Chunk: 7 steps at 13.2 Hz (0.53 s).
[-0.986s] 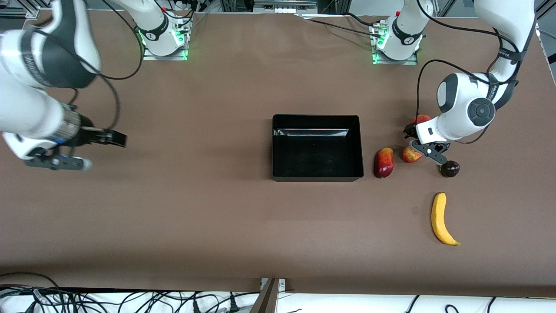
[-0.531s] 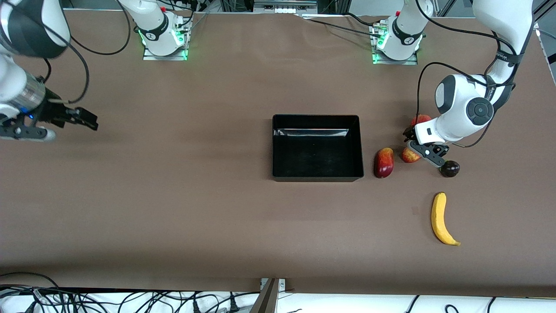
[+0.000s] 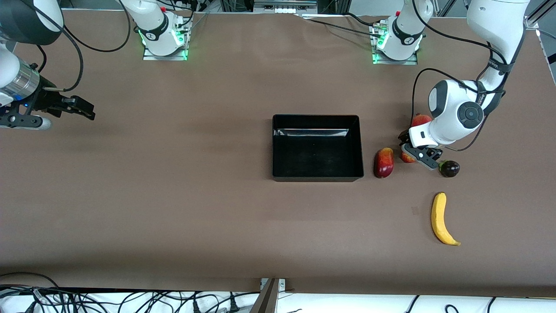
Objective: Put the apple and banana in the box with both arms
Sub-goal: 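Grasp the red-yellow apple with the left gripper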
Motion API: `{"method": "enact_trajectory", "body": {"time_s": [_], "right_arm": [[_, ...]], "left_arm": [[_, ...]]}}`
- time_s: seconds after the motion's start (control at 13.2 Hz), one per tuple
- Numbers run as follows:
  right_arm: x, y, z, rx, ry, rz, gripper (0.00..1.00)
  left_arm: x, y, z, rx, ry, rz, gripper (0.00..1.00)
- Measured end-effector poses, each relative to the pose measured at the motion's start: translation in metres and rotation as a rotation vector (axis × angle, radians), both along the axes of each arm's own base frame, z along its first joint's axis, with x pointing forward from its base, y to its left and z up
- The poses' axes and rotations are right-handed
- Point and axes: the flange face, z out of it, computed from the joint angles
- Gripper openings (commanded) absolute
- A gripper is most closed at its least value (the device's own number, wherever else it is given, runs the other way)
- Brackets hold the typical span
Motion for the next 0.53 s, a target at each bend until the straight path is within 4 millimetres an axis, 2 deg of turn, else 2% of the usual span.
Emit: {"method": "enact_trajectory", "body": {"time_s": [0.08, 0.38, 0.53], "right_arm": [[0.000, 0.000, 0.000, 0.000, 0.001, 0.001, 1.00], [0.000, 0.000, -0.001, 0.000, 0.005, 0.003, 1.00], [0.000, 0.001, -0.001, 0.000, 0.006, 0.005, 1.00]], "left_arm": [[0.000, 0.000, 0.000, 0.000, 0.001, 0.000, 0.00], [0.001, 0.000, 0.002, 0.000, 0.001, 0.001, 0.00], [0.007, -0.002, 0.021, 0.003, -0.010, 0.000, 0.00]]}}
